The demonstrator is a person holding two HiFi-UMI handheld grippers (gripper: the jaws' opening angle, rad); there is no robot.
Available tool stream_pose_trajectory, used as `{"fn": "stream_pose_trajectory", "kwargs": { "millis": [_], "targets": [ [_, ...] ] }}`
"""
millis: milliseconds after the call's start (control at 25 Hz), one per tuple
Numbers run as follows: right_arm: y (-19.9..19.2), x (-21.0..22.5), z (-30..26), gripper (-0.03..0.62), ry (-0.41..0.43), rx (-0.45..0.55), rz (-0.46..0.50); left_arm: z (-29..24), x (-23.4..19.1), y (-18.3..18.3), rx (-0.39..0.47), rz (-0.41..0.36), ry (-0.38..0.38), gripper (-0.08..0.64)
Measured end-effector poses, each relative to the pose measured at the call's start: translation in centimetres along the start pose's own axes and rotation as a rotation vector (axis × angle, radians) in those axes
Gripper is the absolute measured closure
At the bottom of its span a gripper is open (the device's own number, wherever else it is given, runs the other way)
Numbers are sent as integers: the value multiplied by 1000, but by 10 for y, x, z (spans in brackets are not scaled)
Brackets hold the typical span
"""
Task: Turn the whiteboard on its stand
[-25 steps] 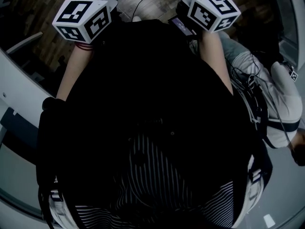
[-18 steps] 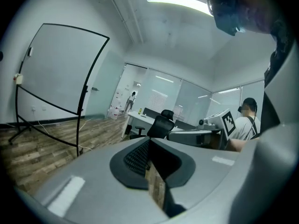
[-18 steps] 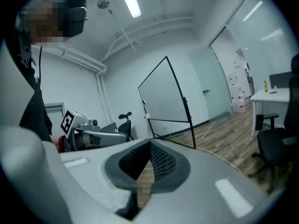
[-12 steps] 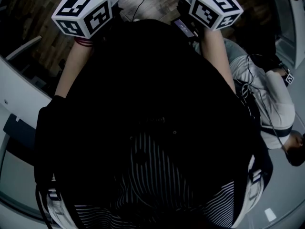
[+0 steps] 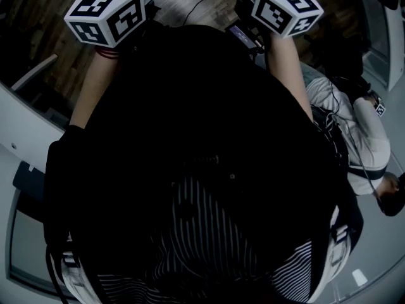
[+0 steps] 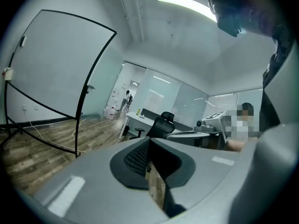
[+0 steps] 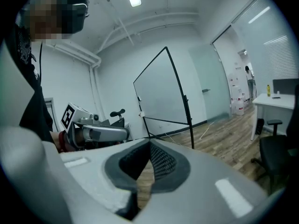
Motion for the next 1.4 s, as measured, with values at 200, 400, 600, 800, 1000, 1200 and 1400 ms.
{"fn": "stream_pose_trajectory", "kwargs": {
  "millis": [200, 400, 600, 800, 1000, 1200, 1400],
  "targets": [
    [13, -14, -48, 592, -9, -2, -34, 20, -47, 10, 2, 22, 0, 558],
    [32, -31, -108, 592, -17, -34, -26, 46, -111, 29, 16, 44, 19, 560],
    [47, -47, -154, 592, -40, -47, -23, 72, -155, 47, 73, 38, 25, 558],
    [50, -50, -156, 592, -47, -54, -13, 82, -157, 53, 86, 22, 40, 558],
    [61, -73, -205, 592, -31, -91, 11, 114, -196, 53, 91, 66, 53, 558],
    [62, -76, -227, 592, -30, -121, -6, 128, -215, 52, 111, 96, 85, 558],
    [64, -81, -231, 592, -11, -124, -6, 133, -216, 50, 108, 104, 94, 558]
  ]
}}
Point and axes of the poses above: the fingertips, and each gripper's own axes: z backward along the fingers, x to its right, y out of its top, the point moved 6 cm from there along z, backward along the fingers, and after that the axes turned 12 degrees about -y, right-handed, at the moved point
